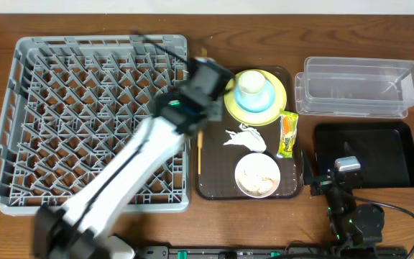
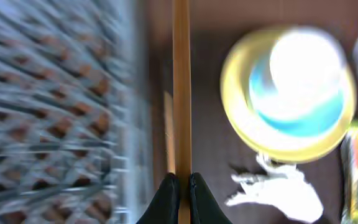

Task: Sort waste into correct bins and load items into the dishwasher rack
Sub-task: 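Grasp a chopstick with the left gripper and lift it, then lower the chopstick into the dish rack and release it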

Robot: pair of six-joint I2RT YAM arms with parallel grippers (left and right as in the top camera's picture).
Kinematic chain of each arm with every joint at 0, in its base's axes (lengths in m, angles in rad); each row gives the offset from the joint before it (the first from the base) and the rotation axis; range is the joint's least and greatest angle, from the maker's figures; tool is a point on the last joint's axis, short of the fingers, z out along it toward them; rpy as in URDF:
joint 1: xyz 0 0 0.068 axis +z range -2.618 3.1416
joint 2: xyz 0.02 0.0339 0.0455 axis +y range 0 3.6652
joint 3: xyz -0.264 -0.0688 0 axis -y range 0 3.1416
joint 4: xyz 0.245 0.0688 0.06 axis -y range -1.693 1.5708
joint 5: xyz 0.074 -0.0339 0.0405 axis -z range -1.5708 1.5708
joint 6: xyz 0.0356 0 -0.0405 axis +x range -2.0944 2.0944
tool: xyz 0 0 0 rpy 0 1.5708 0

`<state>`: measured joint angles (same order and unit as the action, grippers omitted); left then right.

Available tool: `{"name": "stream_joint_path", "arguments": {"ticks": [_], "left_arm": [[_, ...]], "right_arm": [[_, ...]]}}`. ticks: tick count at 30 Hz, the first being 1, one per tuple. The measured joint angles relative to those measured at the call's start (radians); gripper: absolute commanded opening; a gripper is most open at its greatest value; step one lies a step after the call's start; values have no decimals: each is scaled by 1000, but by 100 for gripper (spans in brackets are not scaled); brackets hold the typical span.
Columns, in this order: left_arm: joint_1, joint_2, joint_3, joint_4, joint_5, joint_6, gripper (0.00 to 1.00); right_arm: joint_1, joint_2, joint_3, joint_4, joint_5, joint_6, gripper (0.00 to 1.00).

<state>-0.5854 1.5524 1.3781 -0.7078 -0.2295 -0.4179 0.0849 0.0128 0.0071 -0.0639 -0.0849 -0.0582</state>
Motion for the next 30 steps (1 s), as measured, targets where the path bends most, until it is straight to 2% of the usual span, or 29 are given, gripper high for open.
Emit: {"name": "stream_joint_path", "arguments": {"ticks": [5, 9, 19, 30], "left_arm": [[108, -131, 5, -75, -46, 4, 6], [193, -133, 2, -127, -49, 9, 6], [224, 3, -14, -126, 65, 121, 6], [224, 161, -15, -118, 115, 138, 6]], "right_arm": [[0, 0, 0, 0, 0, 0, 99], [0, 0, 0, 0, 0, 0, 99], [0, 0, 0, 0, 0, 0, 99], [0, 0, 0, 0, 0, 0, 99]]}}
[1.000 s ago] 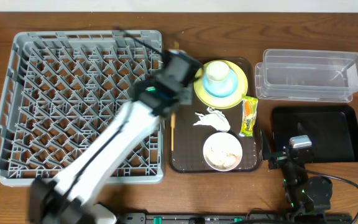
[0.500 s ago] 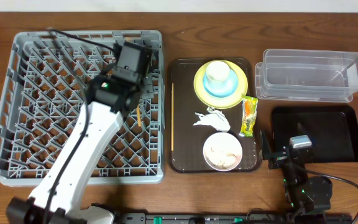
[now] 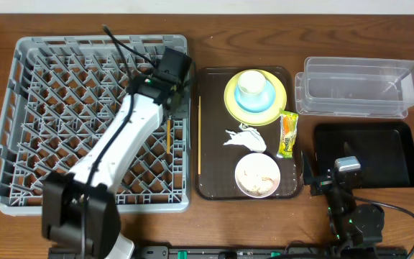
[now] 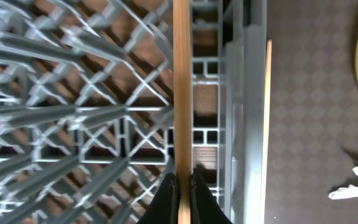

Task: Sort waste into correct bins and load items into the dishwasher rack
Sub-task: 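Lower the chopstick into the dish rack and release it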

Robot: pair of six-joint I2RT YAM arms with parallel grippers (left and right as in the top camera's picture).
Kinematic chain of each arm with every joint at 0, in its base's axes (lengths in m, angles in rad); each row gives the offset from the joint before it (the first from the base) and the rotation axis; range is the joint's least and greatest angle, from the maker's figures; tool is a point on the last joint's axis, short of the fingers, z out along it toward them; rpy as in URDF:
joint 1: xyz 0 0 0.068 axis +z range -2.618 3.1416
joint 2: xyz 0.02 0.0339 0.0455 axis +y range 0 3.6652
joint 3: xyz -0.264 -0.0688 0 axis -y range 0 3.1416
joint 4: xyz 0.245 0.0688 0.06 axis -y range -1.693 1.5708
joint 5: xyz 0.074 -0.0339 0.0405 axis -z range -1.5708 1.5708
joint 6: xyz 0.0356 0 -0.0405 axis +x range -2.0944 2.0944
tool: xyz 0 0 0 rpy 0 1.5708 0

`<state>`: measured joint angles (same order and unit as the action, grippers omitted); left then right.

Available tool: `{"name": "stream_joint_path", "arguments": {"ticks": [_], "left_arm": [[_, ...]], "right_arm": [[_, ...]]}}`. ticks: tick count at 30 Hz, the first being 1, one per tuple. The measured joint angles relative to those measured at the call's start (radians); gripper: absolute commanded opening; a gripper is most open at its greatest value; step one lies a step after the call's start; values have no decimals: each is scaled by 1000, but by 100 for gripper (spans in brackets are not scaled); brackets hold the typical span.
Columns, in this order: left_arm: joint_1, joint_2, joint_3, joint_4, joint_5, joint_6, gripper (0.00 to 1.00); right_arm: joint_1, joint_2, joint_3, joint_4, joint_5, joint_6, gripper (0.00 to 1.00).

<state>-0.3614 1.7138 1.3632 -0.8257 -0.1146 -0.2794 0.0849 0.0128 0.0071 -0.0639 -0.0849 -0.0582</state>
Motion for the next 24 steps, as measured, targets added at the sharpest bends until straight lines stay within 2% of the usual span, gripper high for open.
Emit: {"name": "stream_joint_path", "arguments": {"ticks": [16, 20, 24], "left_arm": [[0, 48, -7, 21, 79, 0, 14], [0, 48, -7, 20, 83, 5, 23], [0, 48, -7, 19, 83, 13, 39]], "right_arm": [[0, 0, 0, 0, 0, 0, 99], [0, 0, 0, 0, 0, 0, 99], [0, 0, 0, 0, 0, 0, 99]]}}
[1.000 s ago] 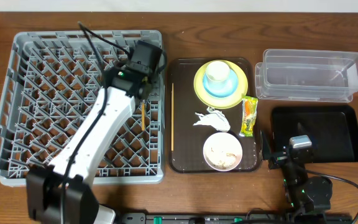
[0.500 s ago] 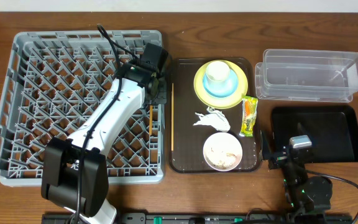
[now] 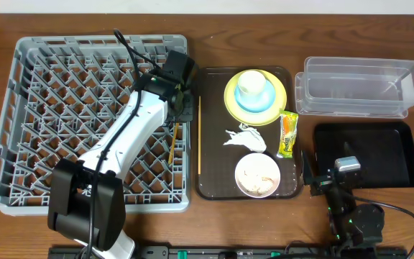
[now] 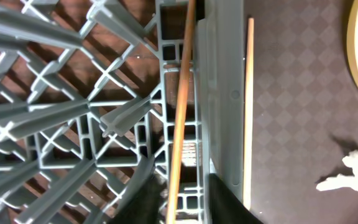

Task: Sort waste into correct bins and load items into the dishwasher rack
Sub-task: 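Lower the chopstick into the dish rack and release it, then move the left gripper back to the tray toward the second chopstick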

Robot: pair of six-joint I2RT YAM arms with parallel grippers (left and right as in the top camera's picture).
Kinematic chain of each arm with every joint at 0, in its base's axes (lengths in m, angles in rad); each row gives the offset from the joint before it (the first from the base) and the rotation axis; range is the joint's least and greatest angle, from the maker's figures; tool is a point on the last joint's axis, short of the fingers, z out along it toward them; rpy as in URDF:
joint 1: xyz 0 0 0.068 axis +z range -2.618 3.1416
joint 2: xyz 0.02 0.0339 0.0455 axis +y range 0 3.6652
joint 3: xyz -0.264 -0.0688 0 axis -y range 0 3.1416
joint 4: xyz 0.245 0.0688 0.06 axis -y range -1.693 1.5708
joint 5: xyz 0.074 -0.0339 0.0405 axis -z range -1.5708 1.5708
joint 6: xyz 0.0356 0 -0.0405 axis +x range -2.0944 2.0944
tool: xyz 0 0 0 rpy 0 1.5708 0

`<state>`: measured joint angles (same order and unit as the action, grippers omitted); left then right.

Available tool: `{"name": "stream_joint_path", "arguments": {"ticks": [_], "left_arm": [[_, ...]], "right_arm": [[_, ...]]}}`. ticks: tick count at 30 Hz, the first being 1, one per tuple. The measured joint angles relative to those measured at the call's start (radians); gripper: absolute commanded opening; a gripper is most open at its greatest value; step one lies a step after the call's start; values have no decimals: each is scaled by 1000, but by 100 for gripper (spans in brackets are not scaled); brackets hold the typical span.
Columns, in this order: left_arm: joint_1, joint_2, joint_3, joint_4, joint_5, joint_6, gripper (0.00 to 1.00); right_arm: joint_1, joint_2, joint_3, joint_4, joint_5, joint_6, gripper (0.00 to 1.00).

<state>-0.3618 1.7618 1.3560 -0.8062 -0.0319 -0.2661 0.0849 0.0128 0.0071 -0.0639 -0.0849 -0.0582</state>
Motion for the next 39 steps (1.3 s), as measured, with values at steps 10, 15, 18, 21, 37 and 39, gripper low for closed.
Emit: {"name": "stream_joint_path", "arguments": {"ticks": [10, 15, 18, 21, 37, 39], "left_arm": [[12, 0, -3, -6, -39, 5, 65], [13, 0, -3, -6, -50, 4, 70], [14, 0, -3, -3, -54, 5, 70], [18, -1, -3, 0, -53, 5, 71], [87, -226, -3, -2, -15, -22, 72], [87, -265, -3, -18, -13, -29, 72]], "right_arm": [[0, 0, 0, 0, 0, 0, 99], [0, 0, 0, 0, 0, 0, 99], [0, 0, 0, 0, 0, 0, 99], [0, 0, 0, 0, 0, 0, 99], [0, 0, 0, 0, 0, 0, 99], [0, 0, 0, 0, 0, 0, 99]]}}
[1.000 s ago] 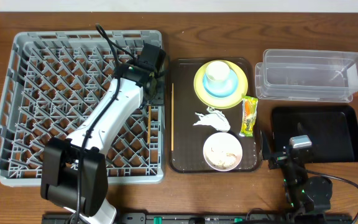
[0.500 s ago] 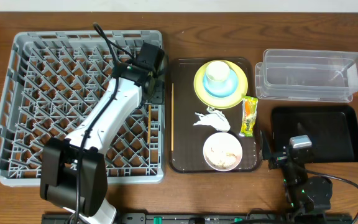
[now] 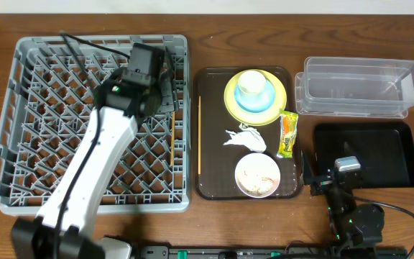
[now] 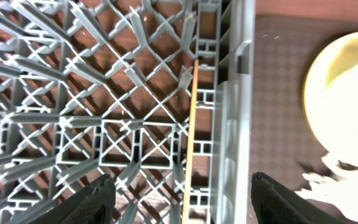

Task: Sort waste into correct bins and load items into the dishwasher rack
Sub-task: 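Move the left gripper back to the tray toward the second chopstick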

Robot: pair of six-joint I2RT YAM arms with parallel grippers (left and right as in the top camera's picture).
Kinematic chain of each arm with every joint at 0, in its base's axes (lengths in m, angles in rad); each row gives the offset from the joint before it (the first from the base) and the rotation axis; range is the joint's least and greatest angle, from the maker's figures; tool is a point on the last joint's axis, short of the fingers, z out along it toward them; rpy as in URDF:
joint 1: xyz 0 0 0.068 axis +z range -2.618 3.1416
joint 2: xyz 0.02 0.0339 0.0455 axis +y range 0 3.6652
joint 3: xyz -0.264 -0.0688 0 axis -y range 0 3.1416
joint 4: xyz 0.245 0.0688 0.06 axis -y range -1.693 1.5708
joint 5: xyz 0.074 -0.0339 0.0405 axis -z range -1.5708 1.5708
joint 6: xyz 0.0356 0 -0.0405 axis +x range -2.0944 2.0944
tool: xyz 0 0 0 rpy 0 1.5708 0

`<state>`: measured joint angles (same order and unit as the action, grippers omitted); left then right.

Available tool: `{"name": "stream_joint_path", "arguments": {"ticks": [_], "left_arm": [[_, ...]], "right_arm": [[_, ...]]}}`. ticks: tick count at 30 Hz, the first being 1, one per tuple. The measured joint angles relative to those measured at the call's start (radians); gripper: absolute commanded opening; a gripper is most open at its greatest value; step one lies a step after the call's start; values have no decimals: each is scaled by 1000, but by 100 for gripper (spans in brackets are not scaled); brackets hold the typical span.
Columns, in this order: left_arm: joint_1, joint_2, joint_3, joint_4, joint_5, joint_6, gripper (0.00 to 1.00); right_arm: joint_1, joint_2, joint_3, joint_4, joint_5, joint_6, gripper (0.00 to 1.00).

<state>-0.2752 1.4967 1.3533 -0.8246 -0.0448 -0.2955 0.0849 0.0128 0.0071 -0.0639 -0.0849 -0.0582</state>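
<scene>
A wooden chopstick (image 3: 172, 137) lies in the grey dishwasher rack (image 3: 20, 122), in the column along its right wall; the left wrist view shows this chopstick (image 4: 193, 143) among the tines. A second chopstick (image 3: 198, 137) lies on the brown tray (image 3: 214, 187). My left gripper (image 3: 165, 92) hovers over the rack's upper right part, open wide and empty, its fingers (image 4: 95, 199) apart on either side of the chopstick. My right gripper (image 3: 315, 174) rests at the lower right; its jaws cannot be made out.
The tray holds a yellow plate (image 3: 275, 108) carrying a blue-and-white cup (image 3: 252, 88), crumpled paper (image 3: 244, 137), a snack packet (image 3: 287, 134) and a white bowl (image 3: 257, 175). A clear bin (image 3: 358, 86) and a black bin (image 3: 369, 155) stand to the right.
My left gripper has risen and drawn back to the left over the rack, its jaws now wide apart. The chopstick stays in the rack's right column, lying straighter.
My left gripper was shut on a chopstick above the tray's left edge. Then it held it over the rack's right side. Then its jaws stood apart with the chopstick down among the tines, and now the gripper is clear of it.
</scene>
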Motion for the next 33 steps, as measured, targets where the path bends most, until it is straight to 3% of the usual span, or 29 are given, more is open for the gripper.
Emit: {"name": "stream_joint_path", "arguments": {"ticks": [10, 14, 19, 33], "left_arm": [[-8, -128, 1, -196, 73, -54, 71], [-45, -127, 1, -249, 95, -67, 64], [-137, -127, -13, -250, 103, -72, 56], [-444, -89, -108, -135, 57, -159, 57]], "right_arm": [[0, 0, 0, 0, 0, 0, 99], [0, 0, 0, 0, 0, 0, 99], [0, 0, 0, 0, 0, 0, 99], [0, 0, 0, 0, 0, 0, 99]]}}
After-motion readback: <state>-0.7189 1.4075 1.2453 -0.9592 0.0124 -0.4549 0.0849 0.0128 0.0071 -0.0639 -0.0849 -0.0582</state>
